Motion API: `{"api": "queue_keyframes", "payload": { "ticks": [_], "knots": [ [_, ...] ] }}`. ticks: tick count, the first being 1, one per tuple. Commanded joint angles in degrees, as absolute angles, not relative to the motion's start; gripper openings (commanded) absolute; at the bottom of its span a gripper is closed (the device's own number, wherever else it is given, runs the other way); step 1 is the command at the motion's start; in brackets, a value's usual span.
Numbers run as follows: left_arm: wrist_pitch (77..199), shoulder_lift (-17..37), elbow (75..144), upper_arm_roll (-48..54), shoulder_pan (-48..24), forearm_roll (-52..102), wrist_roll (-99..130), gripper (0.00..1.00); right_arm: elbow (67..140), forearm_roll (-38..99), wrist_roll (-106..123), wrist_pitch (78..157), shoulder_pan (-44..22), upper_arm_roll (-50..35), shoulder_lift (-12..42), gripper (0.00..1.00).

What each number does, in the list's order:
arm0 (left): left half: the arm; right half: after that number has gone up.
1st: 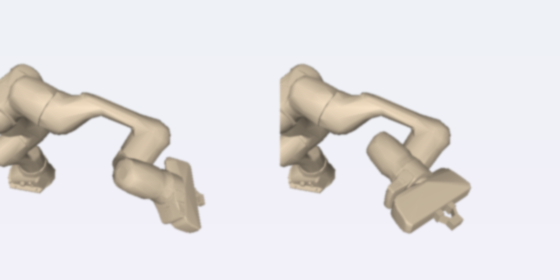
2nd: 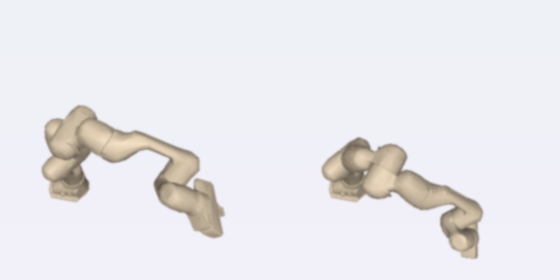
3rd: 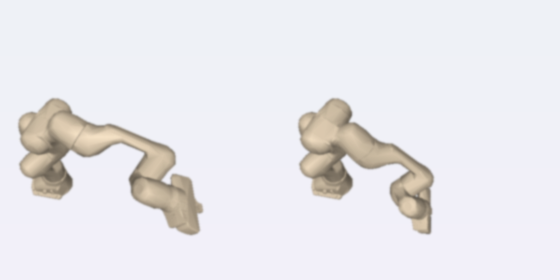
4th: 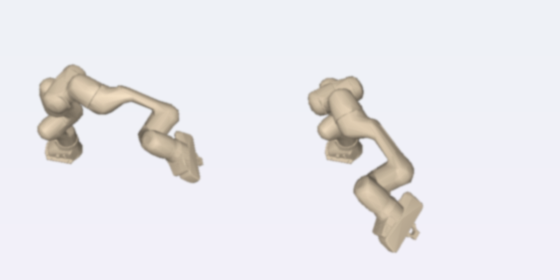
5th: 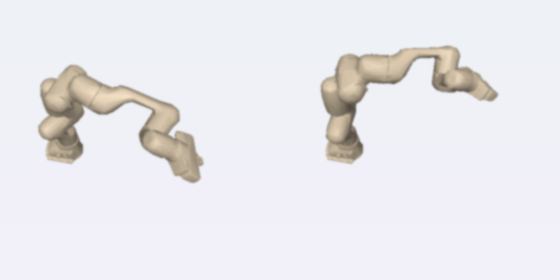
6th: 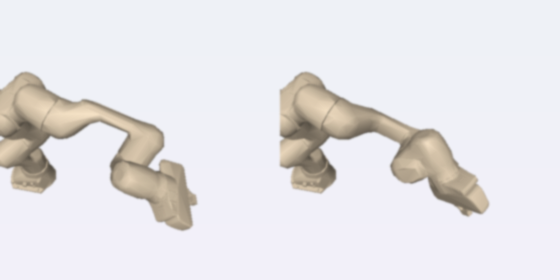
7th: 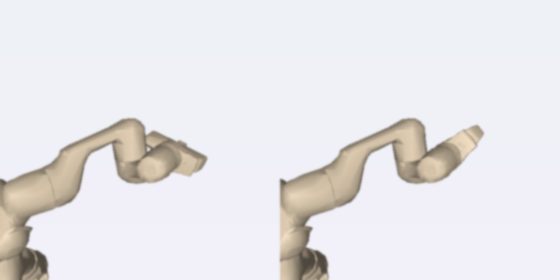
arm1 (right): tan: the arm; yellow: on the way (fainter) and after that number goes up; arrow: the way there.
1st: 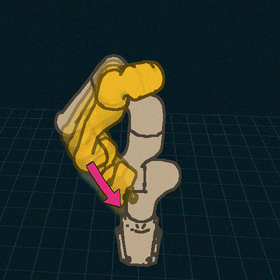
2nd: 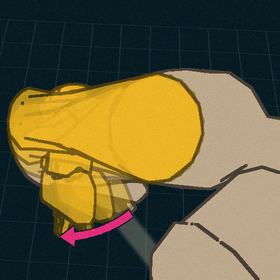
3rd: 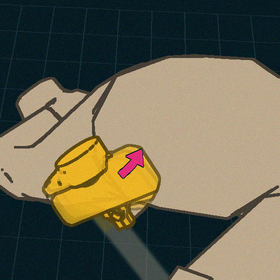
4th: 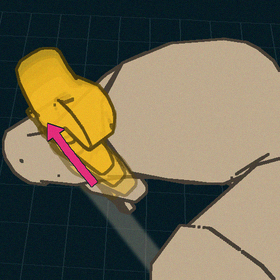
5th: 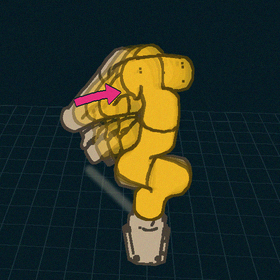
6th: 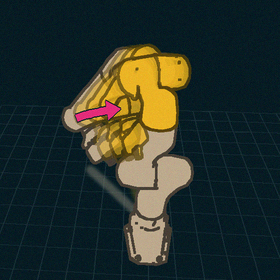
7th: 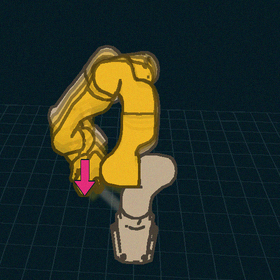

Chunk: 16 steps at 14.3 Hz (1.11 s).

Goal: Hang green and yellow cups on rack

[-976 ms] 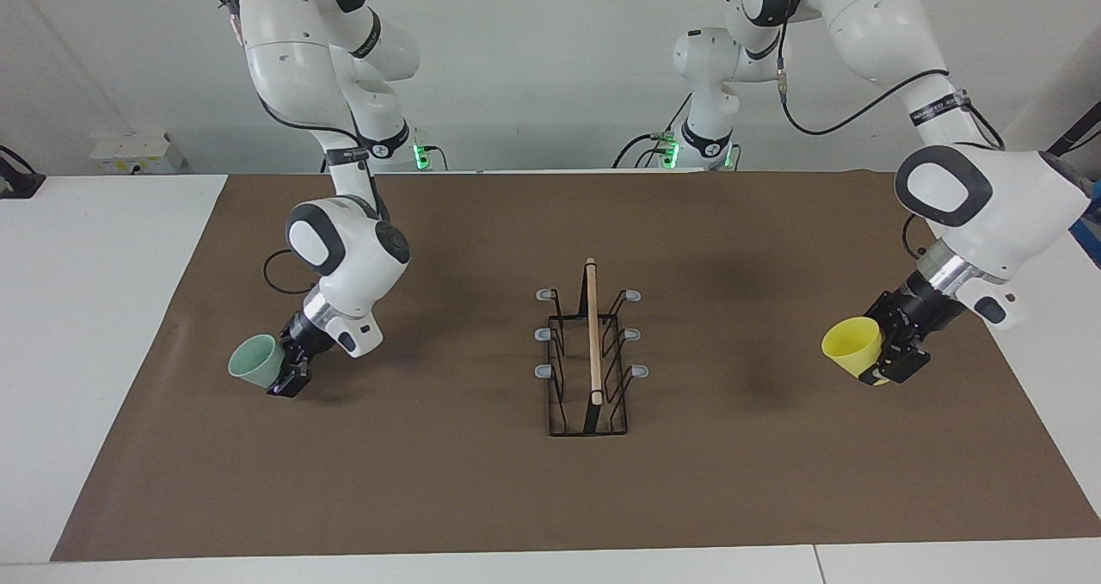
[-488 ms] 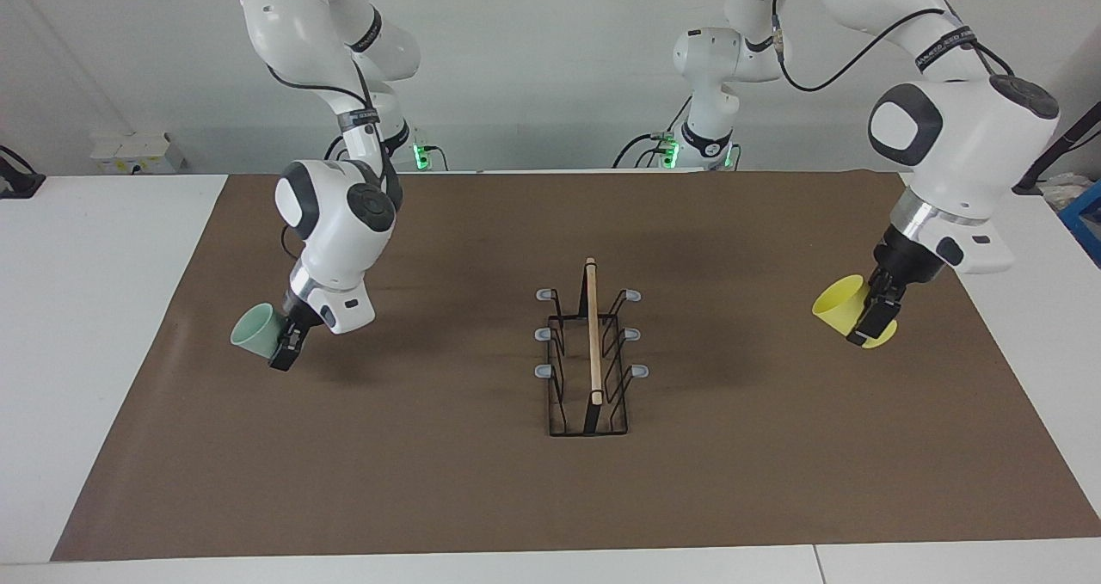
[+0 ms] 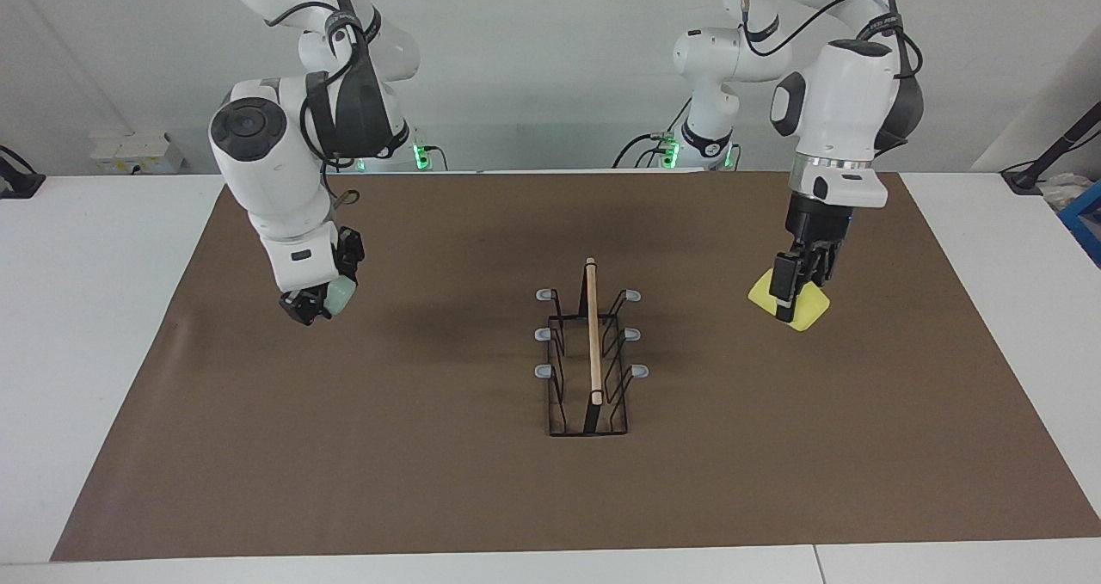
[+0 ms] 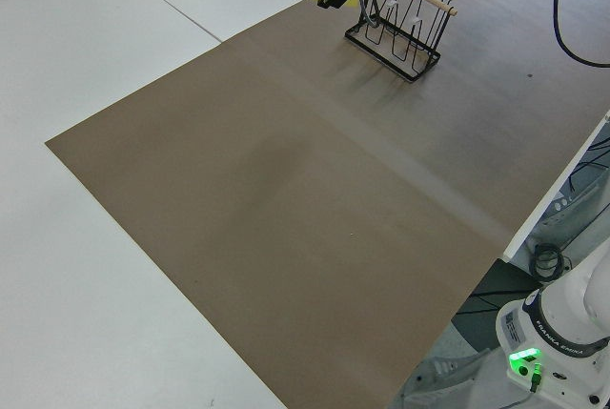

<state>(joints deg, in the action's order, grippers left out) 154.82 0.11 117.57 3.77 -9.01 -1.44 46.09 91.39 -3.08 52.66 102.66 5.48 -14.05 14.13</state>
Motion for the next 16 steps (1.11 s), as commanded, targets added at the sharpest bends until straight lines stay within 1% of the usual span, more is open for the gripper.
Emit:
{"api": "queue_keyframes", "payload": {
  "ticks": [1, 3, 6, 8, 9, 11, 12, 14, 16],
  "knots": [
    [161.44, -3.16, 123.48, 5.62, -9.14, -4.04, 46.76, 0.00, 92.37, 6.29, 52.38, 104.15, 5.89, -14.50, 12.05, 0.00],
    [164.34, -3.08, 124.45, 7.02, -9.14, -4.04, 46.76, 0.00, 92.72, 12.18, 52.38, 105.72, 5.89, -14.50, 11.78, 0.00],
    [170.14, -2.90, 128.13, 9.57, -9.14, -4.65, 46.67, 0.00, 92.90, 24.13, 52.64, 106.61, 5.98, -14.50, 10.90, 0.00],
    [170.59, -2.29, 129.02, 11.15, -9.23, -5.36, 46.67, 0.00, 94.30, 30.38, 53.96, 108.71, 6.06, -14.50, 9.76, 0.00],
    [171.20, -2.29, 129.72, 12.03, -9.23, -6.06, 46.67, 0.00, 96.22, 33.89, 55.62, 110.72, 6.24, -14.50, 8.45, 0.00],
    [172.00, -1.41, 130.08, 12.57, -9.32, -6.42, 46.67, 0.00, 101.49, 45.47, 63.58, 115.73, 6.85, -14.41, 5.90, 0.00],
    [173.13, -0.71, 130.08, 12.83, -9.40, -6.42, 46.76, 0.00, 104.47, 51.10, 69.29, 117.14, 7.55, -14.41, 4.41, 0.00],
    [176.90, 2.53, 129.82, 13.53, -9.58, -6.50, 46.76, 0.00, 110.18, 62.17, 78.97, 119.08, 8.61, -14.41, 1.42, 0.00],
    [177.54, 3.16, 129.90, 14.15, -9.49, -6.50, 46.67, 0.00, 114.94, 73.77, 85.32, 120.14, 9.23, -14.33, -1.31, 0.00]
  ]
}}
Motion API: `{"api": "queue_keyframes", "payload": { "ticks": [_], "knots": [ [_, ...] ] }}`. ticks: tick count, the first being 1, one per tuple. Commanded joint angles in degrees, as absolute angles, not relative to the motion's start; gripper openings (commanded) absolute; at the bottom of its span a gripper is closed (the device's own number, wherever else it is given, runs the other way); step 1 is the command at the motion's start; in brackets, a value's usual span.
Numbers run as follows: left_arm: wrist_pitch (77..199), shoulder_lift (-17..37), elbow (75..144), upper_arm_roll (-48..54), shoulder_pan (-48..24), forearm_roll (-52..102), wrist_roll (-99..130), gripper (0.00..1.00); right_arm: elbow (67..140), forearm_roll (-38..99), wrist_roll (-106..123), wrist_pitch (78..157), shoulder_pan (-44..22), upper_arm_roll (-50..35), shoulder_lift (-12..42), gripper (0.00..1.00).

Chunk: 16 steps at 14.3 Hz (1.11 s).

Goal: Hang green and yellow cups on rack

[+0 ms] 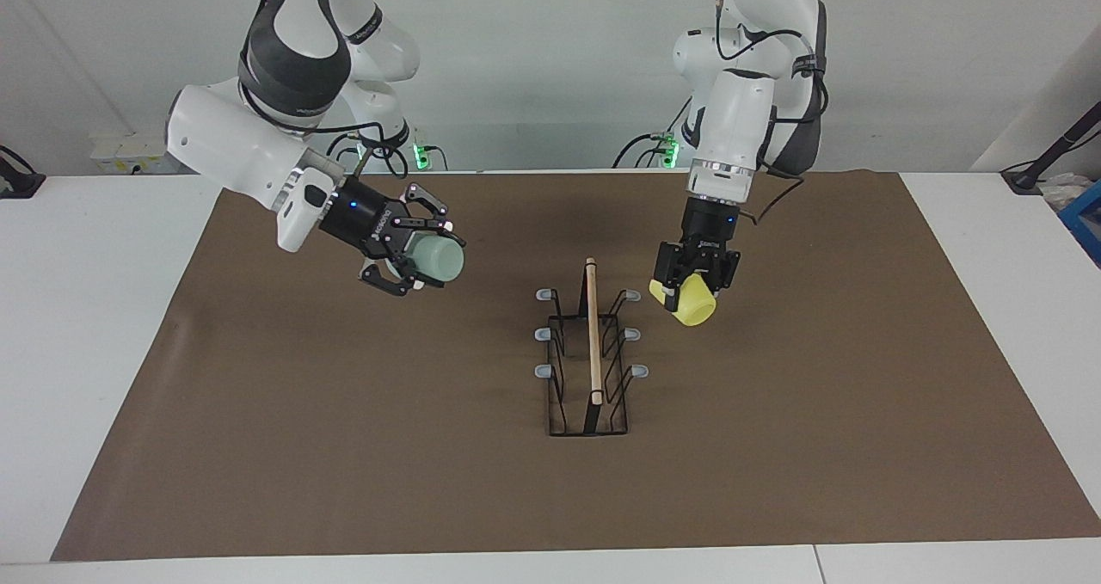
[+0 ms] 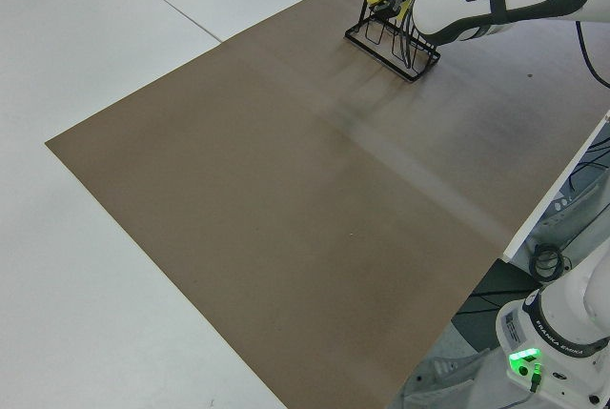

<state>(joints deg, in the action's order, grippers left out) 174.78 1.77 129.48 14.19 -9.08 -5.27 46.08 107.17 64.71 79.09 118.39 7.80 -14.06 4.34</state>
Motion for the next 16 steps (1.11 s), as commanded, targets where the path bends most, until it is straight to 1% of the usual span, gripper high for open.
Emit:
{"api": "queue_keyframes", "payload": {
  "ticks": [1, 3, 4, 7, 9, 11, 15, 16],
  "knots": [
    [177.45, 3.34, 129.55, 14.24, -9.49, -6.50, 46.76, 0.00, 116.61, 77.83, 87.34, 120.06, 9.66, -14.33, -2.19, 0.00],
    [176.93, 3.69, 129.46, 14.41, -9.49, -6.50, 46.32, 0.00, 119.16, 85.48, 93.57, 121.10, 9.41, -14.33, -3.51, 0.00],
    [176.23, 4.21, 129.20, 14.94, -9.58, -6.59, 46.14, 0.00, 120.66, 91.52, 97.52, 123.03, 8.71, -14.41, -3.86, 0.00],
    [174.74, 5.88, 127.10, 15.12, -9.49, -6.59, 46.23, 0.00, 123.48, 112.08, 108.95, 127.24, 2.83, -14.41, -2.99, 0.00],
    [173.76, 6.15, 126.91, 15.12, -9.58, -6.59, 46.23, 0.00, 123.31, 121.07, 113.36, 130.15, -1.74, -14.41, -1.50, 0.00],
    [173.67, 6.07, 127.00, 16.25, -9.58, -6.50, 46.93, 0.00, 122.87, 127.76, 118.36, 132.00, -5.26, -14.41, 0.34, 0.00],
    [167.54, 4.75, 126.91, 18.72, -9.49, -6.50, 50.27, 0.00, 121.91, 134.11, 129.09, 132.19, -7.90, -14.33, 5.53, 0.00],
    [165.34, 3.61, 126.91, 18.98, -9.49, -6.50, 50.53, 0.00, 121.64, 135.17, 131.37, 132.36, -8.52, -14.33, 6.84, 0.00]
  ]
}}
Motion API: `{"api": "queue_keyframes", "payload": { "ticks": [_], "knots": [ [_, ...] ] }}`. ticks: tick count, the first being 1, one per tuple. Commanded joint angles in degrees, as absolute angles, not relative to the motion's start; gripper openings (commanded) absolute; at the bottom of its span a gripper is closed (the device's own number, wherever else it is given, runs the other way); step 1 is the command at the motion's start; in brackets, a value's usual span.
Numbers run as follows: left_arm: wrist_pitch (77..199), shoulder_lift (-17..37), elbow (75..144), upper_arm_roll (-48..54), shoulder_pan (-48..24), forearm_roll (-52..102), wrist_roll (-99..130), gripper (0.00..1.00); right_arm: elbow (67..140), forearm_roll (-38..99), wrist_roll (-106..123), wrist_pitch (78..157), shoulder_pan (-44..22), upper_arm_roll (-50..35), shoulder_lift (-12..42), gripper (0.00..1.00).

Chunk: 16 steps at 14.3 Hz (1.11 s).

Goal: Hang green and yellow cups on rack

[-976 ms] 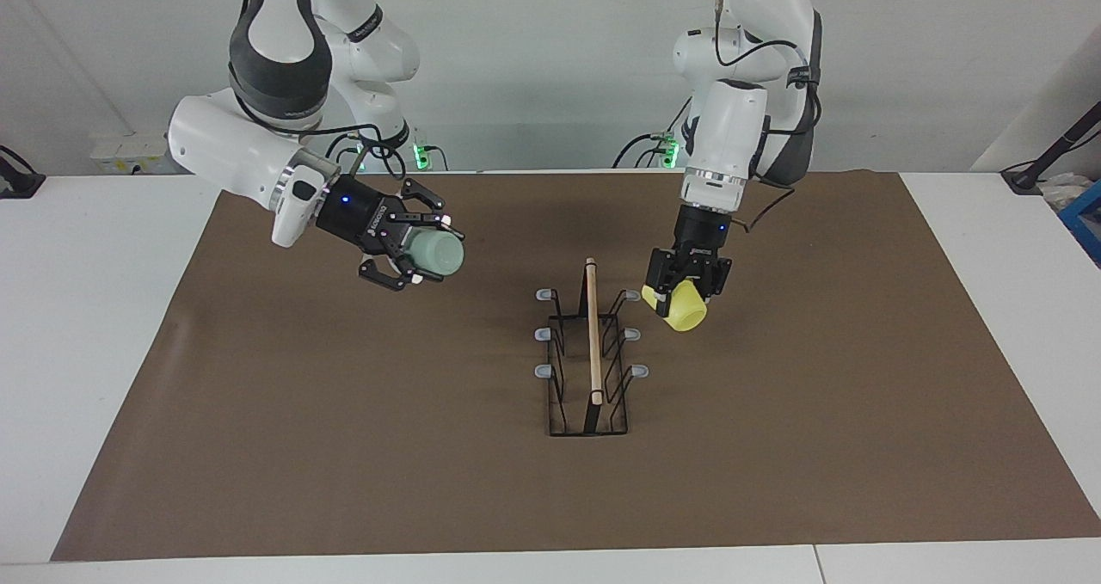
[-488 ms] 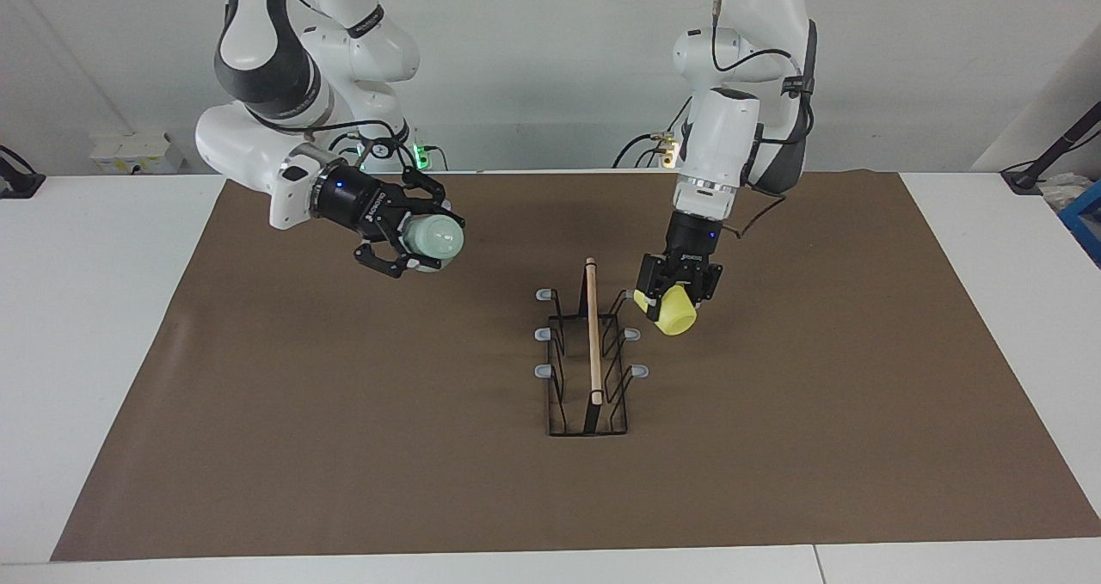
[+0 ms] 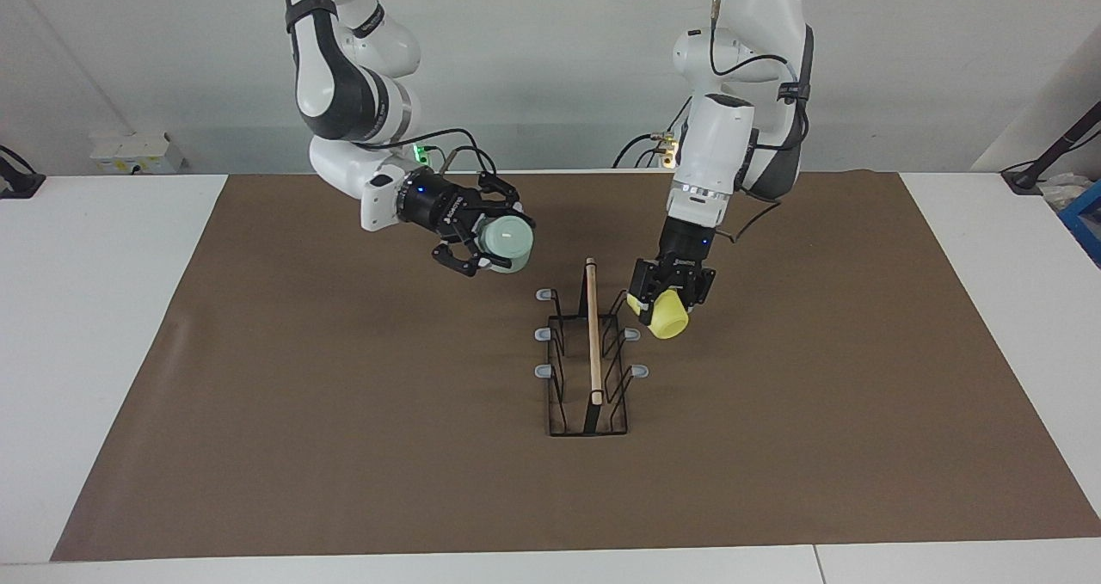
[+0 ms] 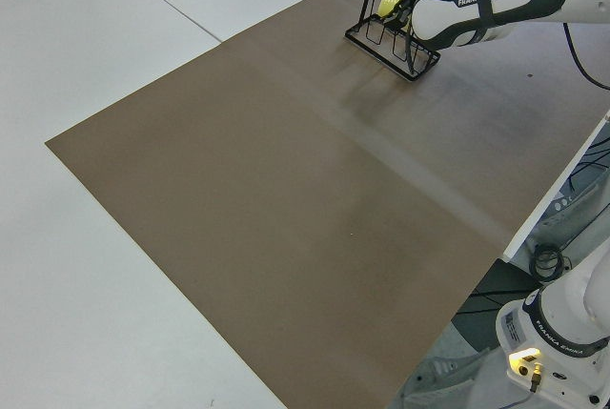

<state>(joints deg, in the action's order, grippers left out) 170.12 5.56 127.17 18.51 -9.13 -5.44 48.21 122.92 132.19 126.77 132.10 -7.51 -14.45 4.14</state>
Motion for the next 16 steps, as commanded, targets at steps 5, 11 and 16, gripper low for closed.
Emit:
{"api": "queue_keyframes", "payload": {
  "ticks": [5, 11, 16],
  "knots": [
    [158.29, 0.88, 126.74, 21.18, -9.49, -6.50, 52.21, 0.71, 121.03, 139.89, 137.88, 132.37, -10.10, -14.33, 10.19, 0.00],
    [152.61, 1.14, 124.21, 21.53, -9.41, -6.50, 51.51, 1.00, 119.88, 147.48, 145.90, 128.14, -12.57, -14.33, 16.08, 0.00],
    [129.41, 2.20, 110.85, 19.09, -7.21, -6.07, 35.37, 1.00, 121.19, 147.39, 145.99, 128.76, -12.66, -14.33, 16.08, 0.00]
  ]
}}
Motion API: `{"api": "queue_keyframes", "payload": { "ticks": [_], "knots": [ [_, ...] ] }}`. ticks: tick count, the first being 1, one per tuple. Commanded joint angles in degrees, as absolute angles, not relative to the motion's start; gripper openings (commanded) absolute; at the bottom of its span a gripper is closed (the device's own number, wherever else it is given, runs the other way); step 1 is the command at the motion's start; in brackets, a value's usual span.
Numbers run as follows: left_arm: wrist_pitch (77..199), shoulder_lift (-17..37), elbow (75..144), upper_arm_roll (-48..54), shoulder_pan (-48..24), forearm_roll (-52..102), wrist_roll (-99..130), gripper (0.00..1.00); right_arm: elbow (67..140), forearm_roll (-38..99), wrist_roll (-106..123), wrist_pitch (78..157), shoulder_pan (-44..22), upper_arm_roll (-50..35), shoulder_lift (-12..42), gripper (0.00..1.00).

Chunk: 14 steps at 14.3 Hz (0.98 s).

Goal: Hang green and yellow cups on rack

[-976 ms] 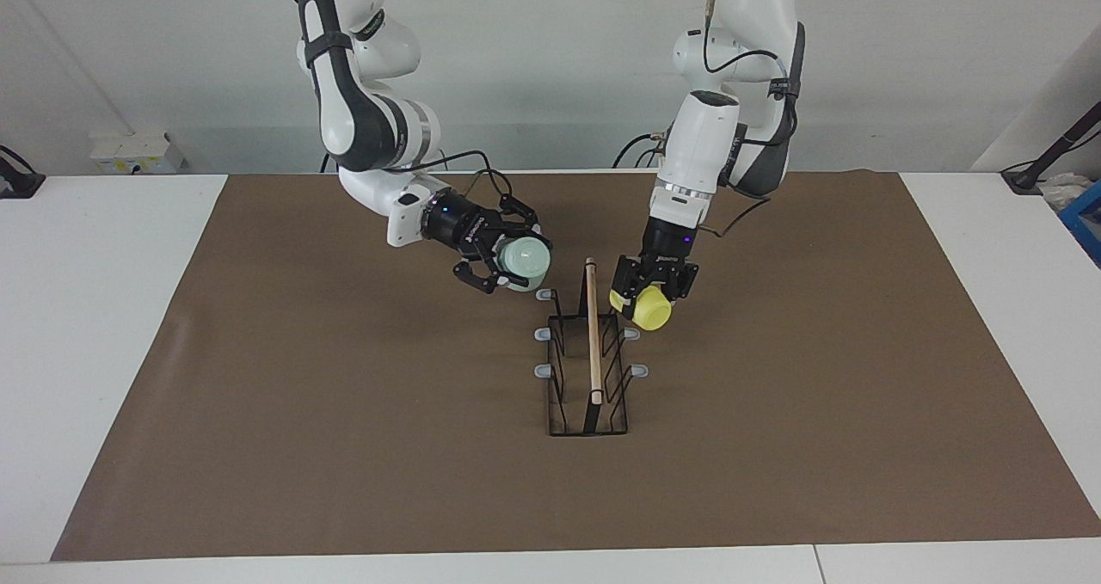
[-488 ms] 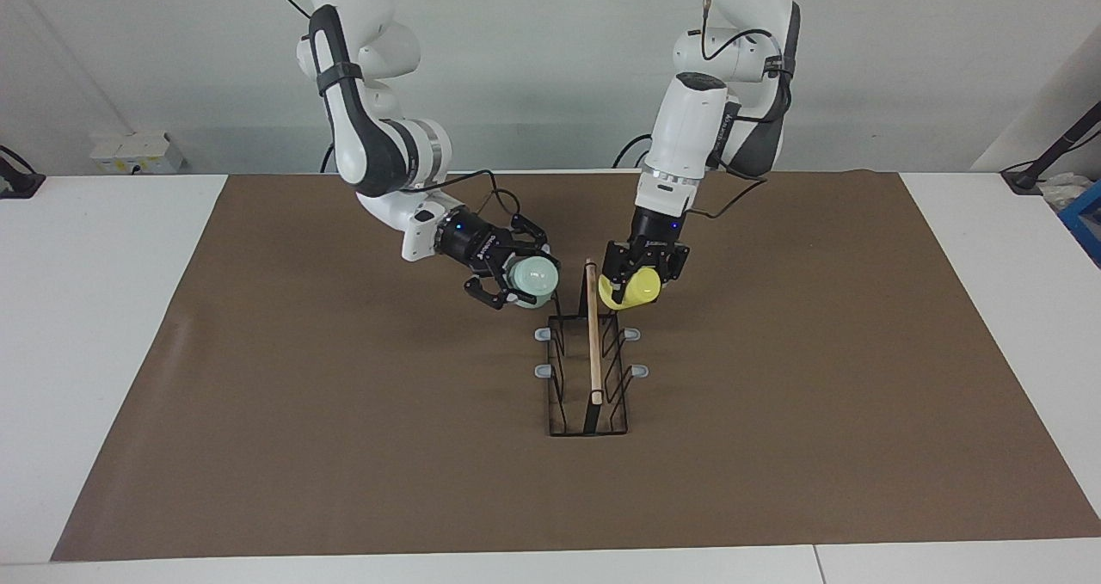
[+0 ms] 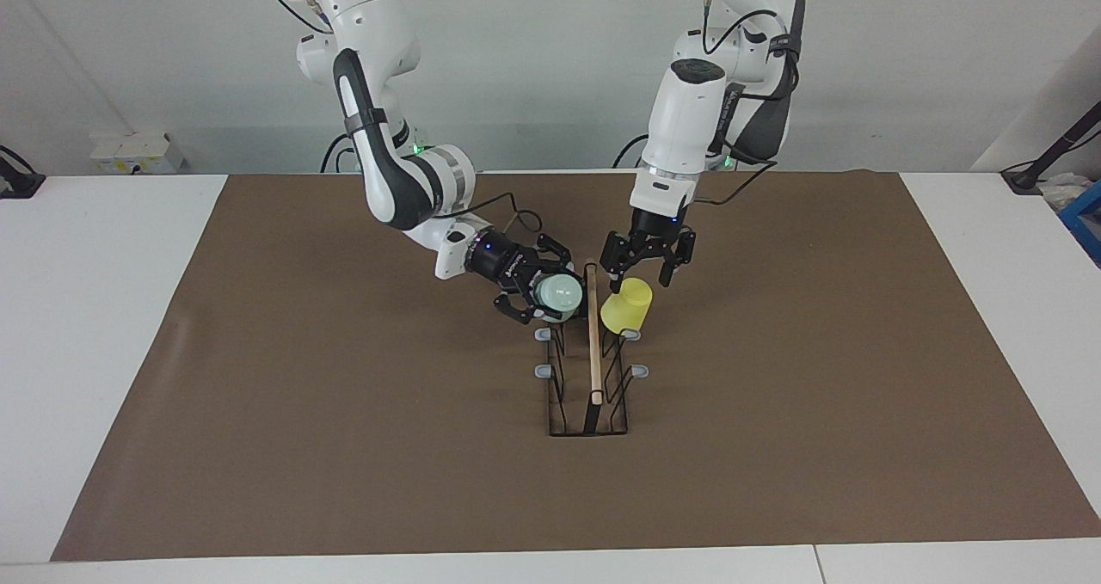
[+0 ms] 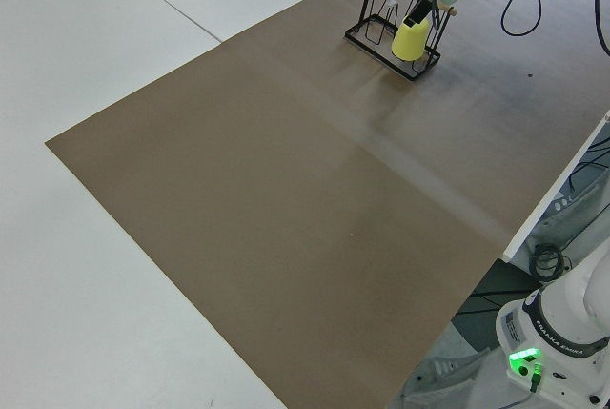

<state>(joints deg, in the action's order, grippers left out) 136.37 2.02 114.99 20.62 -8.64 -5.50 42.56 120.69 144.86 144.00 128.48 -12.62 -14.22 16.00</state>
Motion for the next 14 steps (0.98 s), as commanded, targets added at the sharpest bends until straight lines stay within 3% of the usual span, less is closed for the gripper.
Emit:
{"api": "queue_keyframes", "payload": {
  "ticks": [1, 8, 14],
  "knots": [
    [126.68, 1.76, 109.79, 16.98, -7.12, -5.98, 31.16, 1.00, 121.81, 147.39, 146.33, 128.67, -12.66, -14.33, 16.00, 0.00],
    [104.61, 1.05, 96.17, -0.33, -7.56, 4.12, -3.22, 1.00, 126.20, 147.74, 150.55, 125.17, -12.04, -14.33, 16.00, 0.00],
    [93.88, 1.06, 90.44, -2.81, -4.84, 3.52, -11.50, 1.00, 128.41, 147.92, 151.96, 123.14, -11.95, -14.24, 16.61, 0.00]
  ]
}}
